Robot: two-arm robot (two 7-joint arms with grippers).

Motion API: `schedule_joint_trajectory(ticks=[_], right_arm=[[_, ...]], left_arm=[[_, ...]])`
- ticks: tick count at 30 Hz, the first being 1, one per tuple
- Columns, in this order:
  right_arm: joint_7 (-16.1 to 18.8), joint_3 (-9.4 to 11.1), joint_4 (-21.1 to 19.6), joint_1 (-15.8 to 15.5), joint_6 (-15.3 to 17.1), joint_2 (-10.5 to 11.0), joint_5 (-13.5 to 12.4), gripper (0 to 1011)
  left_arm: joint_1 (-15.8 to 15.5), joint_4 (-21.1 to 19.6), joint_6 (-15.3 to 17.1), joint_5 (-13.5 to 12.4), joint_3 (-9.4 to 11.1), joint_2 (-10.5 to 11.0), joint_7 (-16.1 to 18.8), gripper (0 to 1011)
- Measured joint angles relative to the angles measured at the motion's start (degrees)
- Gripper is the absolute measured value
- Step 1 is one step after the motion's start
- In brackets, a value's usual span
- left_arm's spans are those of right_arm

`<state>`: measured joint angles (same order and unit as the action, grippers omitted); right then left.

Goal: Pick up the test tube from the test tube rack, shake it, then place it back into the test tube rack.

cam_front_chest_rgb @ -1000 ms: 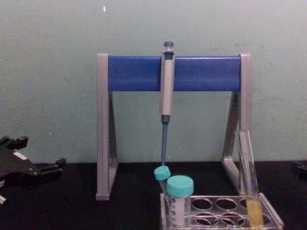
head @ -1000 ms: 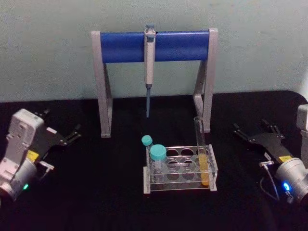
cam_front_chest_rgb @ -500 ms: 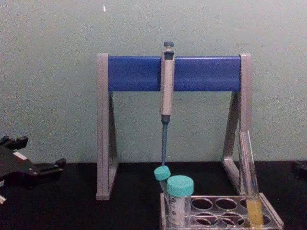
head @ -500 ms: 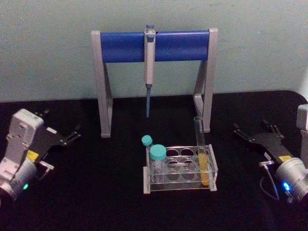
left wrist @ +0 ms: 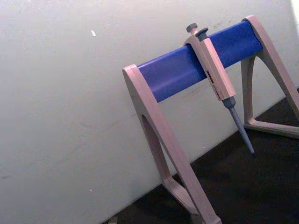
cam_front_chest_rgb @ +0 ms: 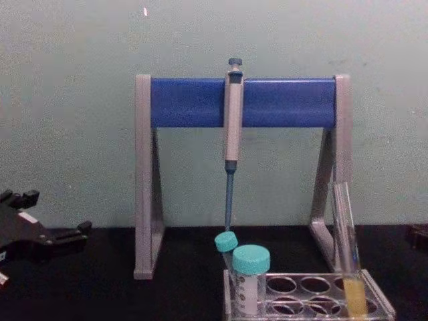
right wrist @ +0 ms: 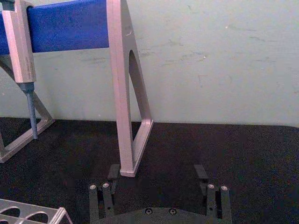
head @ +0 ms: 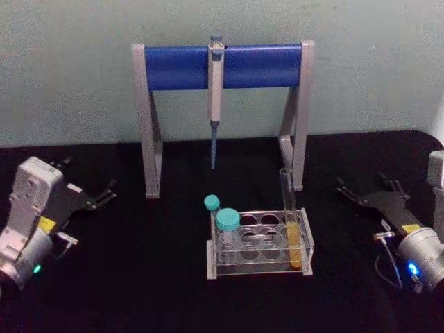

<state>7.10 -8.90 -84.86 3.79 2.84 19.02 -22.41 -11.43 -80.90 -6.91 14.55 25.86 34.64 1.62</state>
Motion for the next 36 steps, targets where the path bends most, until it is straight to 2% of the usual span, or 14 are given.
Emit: schedule_joint_trajectory(ticks=[36], right_arm=[[0.0, 0.0, 0.0, 0.0, 0.0, 0.0, 0.0, 1000]], left_arm=[[0.0, 0.0, 0.0, 0.0, 0.0, 0.0, 0.0, 1001]])
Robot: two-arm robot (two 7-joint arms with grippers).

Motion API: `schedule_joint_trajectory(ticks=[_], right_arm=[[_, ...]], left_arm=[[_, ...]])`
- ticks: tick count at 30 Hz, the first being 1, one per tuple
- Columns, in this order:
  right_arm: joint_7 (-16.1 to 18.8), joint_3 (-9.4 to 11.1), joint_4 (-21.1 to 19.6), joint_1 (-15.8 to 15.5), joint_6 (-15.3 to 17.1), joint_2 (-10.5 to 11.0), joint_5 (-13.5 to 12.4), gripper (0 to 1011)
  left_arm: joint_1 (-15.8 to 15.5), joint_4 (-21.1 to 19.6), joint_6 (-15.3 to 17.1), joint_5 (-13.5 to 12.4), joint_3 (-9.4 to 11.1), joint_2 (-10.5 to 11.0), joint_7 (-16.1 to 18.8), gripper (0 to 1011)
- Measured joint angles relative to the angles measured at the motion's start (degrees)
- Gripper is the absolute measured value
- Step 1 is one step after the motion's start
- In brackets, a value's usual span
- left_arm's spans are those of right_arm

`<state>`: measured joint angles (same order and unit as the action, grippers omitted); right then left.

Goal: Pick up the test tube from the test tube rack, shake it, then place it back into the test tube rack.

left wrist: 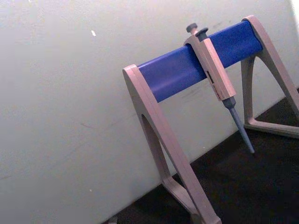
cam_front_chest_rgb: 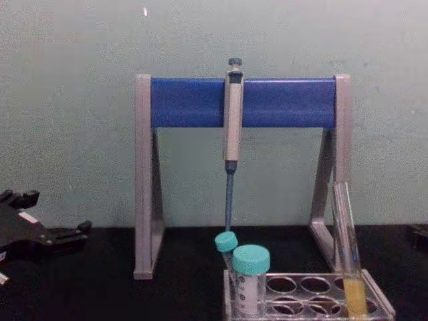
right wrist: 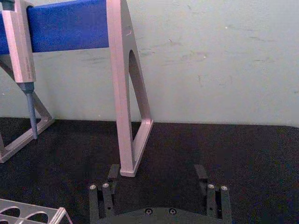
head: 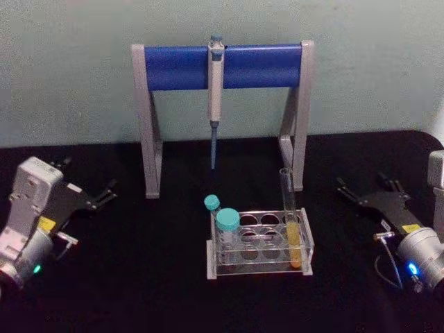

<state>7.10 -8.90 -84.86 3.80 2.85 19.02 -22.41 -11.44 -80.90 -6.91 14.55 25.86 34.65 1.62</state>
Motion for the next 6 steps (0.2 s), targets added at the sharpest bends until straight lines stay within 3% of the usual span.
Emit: schedule_joint_trajectory(ticks=[6], right_arm=[[0.0, 0.0, 0.0, 0.0, 0.0, 0.0, 0.0, 1000]], left_arm=[[0.0, 0.0, 0.0, 0.0, 0.0, 0.0, 0.0, 1001]])
